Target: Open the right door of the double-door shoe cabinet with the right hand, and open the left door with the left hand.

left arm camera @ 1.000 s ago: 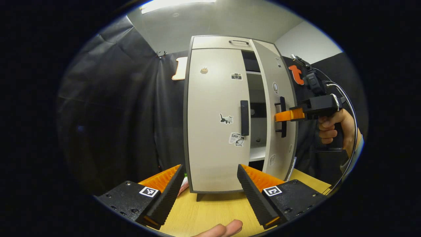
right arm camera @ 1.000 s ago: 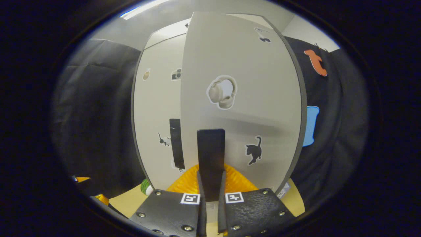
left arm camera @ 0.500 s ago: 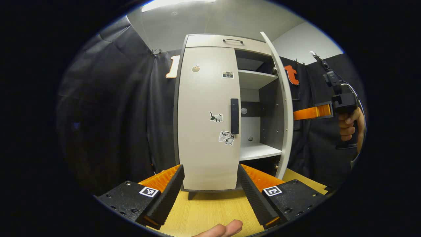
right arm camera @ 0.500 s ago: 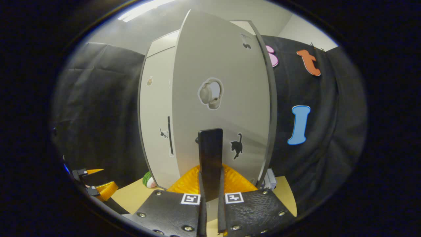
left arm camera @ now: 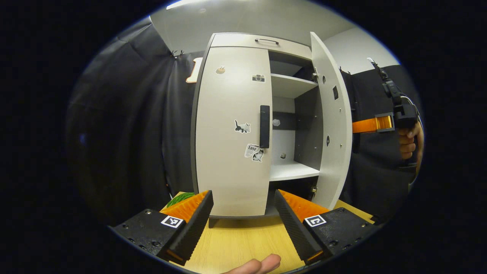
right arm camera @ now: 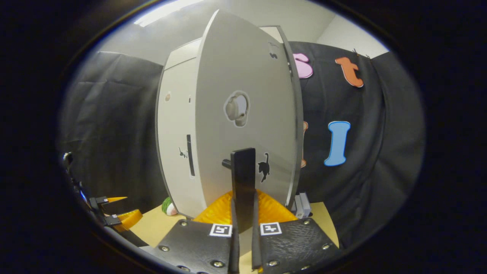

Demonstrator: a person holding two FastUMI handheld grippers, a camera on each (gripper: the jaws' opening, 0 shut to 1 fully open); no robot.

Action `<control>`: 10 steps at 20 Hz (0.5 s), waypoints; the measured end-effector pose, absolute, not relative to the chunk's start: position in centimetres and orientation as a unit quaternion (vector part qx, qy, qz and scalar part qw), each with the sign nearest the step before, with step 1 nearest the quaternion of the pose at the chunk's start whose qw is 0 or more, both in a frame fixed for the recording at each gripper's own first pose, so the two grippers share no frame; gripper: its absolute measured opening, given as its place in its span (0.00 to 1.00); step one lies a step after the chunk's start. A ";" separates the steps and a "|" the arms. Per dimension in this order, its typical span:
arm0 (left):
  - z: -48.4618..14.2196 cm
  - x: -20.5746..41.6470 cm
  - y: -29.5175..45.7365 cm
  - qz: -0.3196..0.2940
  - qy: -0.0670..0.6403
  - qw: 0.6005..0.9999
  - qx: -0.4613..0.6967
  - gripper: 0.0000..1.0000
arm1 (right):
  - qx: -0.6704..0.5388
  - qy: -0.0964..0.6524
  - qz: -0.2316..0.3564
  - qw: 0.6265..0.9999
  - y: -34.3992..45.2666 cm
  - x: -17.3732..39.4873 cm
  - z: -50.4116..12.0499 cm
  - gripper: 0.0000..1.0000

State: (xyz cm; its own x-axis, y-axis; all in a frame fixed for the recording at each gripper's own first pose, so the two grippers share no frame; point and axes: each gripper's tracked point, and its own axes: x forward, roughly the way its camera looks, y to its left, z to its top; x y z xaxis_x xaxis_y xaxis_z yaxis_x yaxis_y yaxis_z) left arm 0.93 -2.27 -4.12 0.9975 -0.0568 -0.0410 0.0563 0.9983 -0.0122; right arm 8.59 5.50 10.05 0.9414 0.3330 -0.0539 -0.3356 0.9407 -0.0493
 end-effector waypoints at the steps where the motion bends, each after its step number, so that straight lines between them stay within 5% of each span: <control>1: -4.4 0.9 -2.5 -0.034 0.024 0.999 -0.008 1.00 | -0.030 0.021 0.164 0.986 4.9 8.5 10.1 0.12; 10: -5.4 1.6 -3.1 -0.059 0.035 0.997 -0.026 1.00 | -0.005 0.027 0.101 0.994 -1.5 9.0 10.7 0.11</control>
State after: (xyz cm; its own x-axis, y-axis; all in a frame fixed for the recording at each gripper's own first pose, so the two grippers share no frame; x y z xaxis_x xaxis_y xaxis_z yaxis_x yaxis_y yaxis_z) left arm 1.62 -3.13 -5.39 0.9907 -0.1188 -0.0669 0.1151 0.9918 -0.0562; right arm 9.01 -1.52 10.67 0.9779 0.2015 -0.0552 -0.2020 0.9794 -0.0039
